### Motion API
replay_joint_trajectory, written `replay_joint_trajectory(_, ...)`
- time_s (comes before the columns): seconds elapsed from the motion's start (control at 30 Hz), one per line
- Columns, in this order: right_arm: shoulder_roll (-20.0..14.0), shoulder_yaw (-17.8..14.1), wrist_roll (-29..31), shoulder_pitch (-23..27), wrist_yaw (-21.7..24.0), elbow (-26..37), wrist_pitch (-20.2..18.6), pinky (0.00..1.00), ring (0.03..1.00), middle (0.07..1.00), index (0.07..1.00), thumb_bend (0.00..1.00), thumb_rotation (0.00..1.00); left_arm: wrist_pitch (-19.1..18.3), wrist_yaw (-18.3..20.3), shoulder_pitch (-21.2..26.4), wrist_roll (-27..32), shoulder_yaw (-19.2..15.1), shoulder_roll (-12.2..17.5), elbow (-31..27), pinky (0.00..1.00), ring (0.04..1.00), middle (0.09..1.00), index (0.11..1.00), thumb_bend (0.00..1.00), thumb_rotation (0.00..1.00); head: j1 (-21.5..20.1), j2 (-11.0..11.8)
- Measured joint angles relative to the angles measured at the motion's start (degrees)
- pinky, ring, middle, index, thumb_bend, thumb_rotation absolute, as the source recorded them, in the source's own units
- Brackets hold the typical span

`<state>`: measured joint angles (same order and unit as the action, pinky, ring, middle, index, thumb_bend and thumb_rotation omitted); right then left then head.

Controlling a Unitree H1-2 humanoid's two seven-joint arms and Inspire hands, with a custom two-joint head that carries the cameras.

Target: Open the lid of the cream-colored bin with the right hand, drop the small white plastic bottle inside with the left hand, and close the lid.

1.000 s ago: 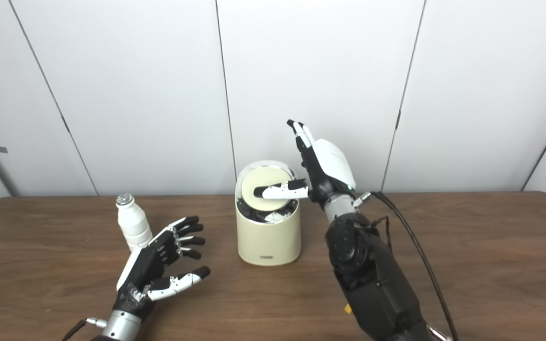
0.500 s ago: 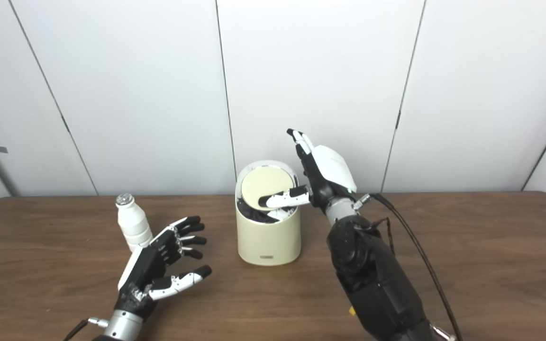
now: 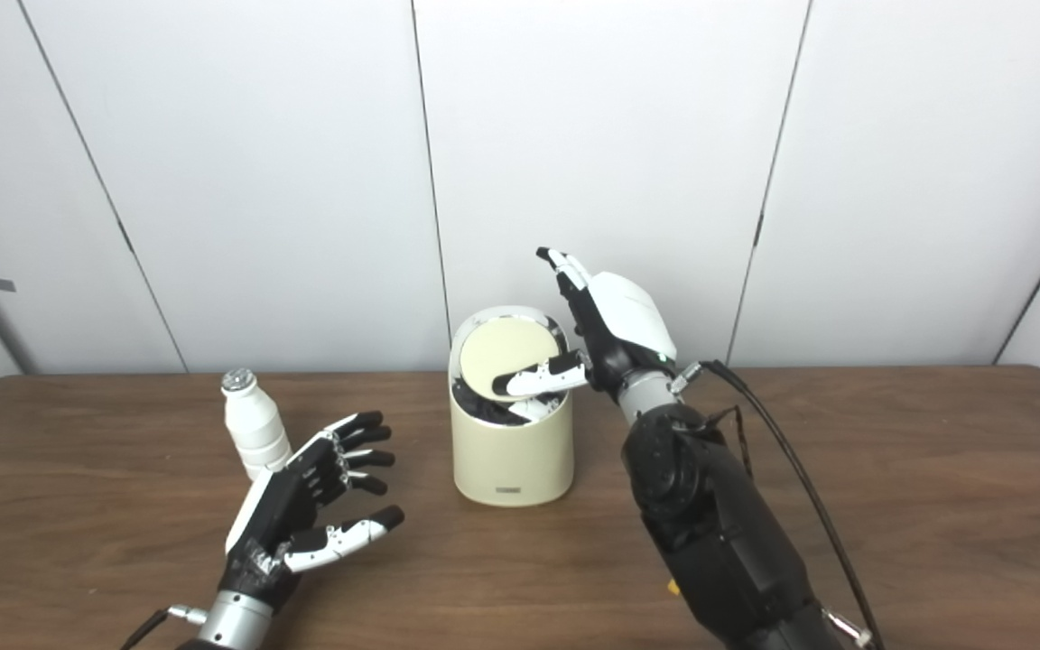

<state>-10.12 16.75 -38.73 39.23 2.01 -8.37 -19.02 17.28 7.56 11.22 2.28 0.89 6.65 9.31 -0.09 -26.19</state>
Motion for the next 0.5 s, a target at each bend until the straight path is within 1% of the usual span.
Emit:
replay_joint_trajectory(0.1, -0.3, 0.5, -0.7, 0.2, 0.4, 0.3, -0.1, 0.63, 0.843, 0.957, 0.930, 0.91, 0.26, -0.2, 0.0, 0.0, 0.0, 0.0, 0.0, -0.1, 0.60, 0.723, 0.806, 0.837, 0.64, 0.00, 0.0, -0.3)
replay_joint_trajectory(0.23, -1.6, 2.8, -3.4, 1.1, 1.7, 0.8, -0.9, 0.71, 0.869, 0.973, 0.934, 0.92, 0.28, -0.3, 0.0, 0.0, 0.0, 0.0, 0.0, -0.1, 0.60, 0.724, 0.807, 0.836, 0.64, 0.00, 0.0, -0.3)
replay_joint_trajectory(0.33, -2.8, 4.8, -5.6, 2.1, 4.3, 1.8, -1.9, 0.69, 0.854, 0.973, 0.923, 0.92, 0.24, -0.3, 0.0, 0.0, 0.0, 0.0, 0.0, -0.1, 0.60, 0.722, 0.809, 0.835, 0.64, 0.00, 0.0, -0.3)
replay_joint_trajectory(0.43, -3.2, 6.1, -7.2, 3.2, 7.2, 3.0, -3.4, 0.67, 0.842, 0.964, 0.913, 0.93, 0.21, -0.3, 0.0, 0.0, 0.0, 0.0, 0.0, -0.2, 0.60, 0.723, 0.809, 0.836, 0.64, 0.00, 0.1, -0.6)
replay_joint_trajectory(0.5, -3.2, 6.4, -8.0, 3.4, 9.0, 3.9, -4.1, 0.66, 0.840, 0.956, 0.907, 0.93, 0.24, -0.4, 0.0, -0.1, 0.0, 0.0, -0.1, -0.6, 0.60, 0.722, 0.807, 0.835, 0.64, 0.00, 0.4, -0.7)
